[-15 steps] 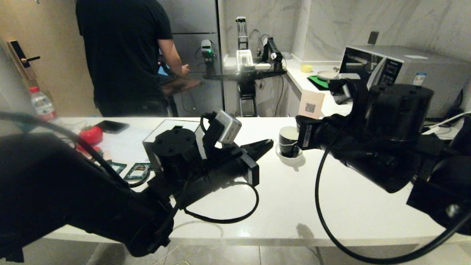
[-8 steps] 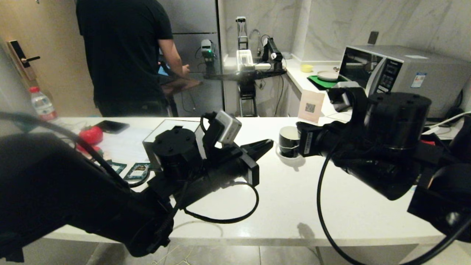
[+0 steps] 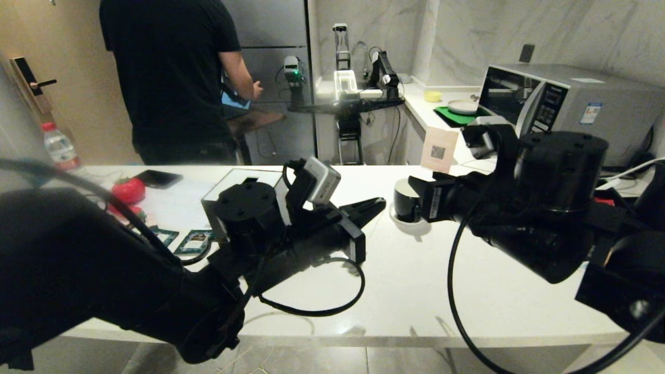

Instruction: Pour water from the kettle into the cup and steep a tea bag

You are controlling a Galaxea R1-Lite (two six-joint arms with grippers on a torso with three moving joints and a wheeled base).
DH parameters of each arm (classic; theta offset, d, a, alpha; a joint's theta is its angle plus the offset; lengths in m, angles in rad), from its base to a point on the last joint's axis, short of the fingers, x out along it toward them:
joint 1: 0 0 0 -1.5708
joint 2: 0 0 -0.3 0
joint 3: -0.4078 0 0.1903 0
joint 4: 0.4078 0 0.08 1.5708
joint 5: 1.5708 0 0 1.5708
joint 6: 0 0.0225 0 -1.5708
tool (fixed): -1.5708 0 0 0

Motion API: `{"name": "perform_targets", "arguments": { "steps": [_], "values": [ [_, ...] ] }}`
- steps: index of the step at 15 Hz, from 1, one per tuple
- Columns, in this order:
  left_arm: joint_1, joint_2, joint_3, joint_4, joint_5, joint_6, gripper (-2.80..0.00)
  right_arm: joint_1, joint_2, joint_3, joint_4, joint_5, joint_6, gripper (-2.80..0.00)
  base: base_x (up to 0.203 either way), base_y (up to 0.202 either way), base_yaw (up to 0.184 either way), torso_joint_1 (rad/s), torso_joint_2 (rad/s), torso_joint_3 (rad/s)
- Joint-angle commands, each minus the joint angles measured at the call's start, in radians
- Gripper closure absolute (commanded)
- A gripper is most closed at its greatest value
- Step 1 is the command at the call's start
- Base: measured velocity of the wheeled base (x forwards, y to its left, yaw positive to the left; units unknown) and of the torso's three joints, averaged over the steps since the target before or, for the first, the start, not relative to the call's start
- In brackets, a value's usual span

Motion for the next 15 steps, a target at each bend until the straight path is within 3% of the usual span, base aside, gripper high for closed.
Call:
{"name": "perform_targets", "arguments": {
  "steps": [1, 8, 10, 12, 15],
  "values": [
    [-0.001, -0.004, 0.003, -0.008, -0.001, 0.0, 0.0, -0.001, -0.002, -0.001, -0.004, -0.002, 0.002, -2.8, 0.0, 0.0, 0.0, 0.0, 0.0, 0.0],
    [-0.001, -0.013, 0.017, -0.008, -0.001, 0.0, 0.0, -0.015, -0.076, 0.01, 0.012, -0.007, -0.013, -2.8, 0.0, 0.0, 0.0, 0.0, 0.0, 0.0],
    [-0.001, -0.016, 0.028, -0.008, -0.001, 0.001, 0.0, -0.041, -0.087, 0.022, 0.012, -0.075, -0.054, -2.8, 0.0, 0.0, 0.0, 0.0, 0.0, 0.0],
    [-0.004, -0.021, 0.032, -0.008, -0.001, 0.001, 0.0, -0.08, -0.091, 0.025, 0.012, -0.126, -0.068, -2.8, 0.0, 0.0, 0.0, 0.0, 0.0, 0.0],
    [-0.006, -0.024, 0.032, -0.008, -0.001, 0.001, 0.0, -0.201, -0.103, 0.026, -0.002, -0.155, -0.134, -2.8, 0.0, 0.0, 0.0, 0.0, 0.0, 0.0]
  ]
}}
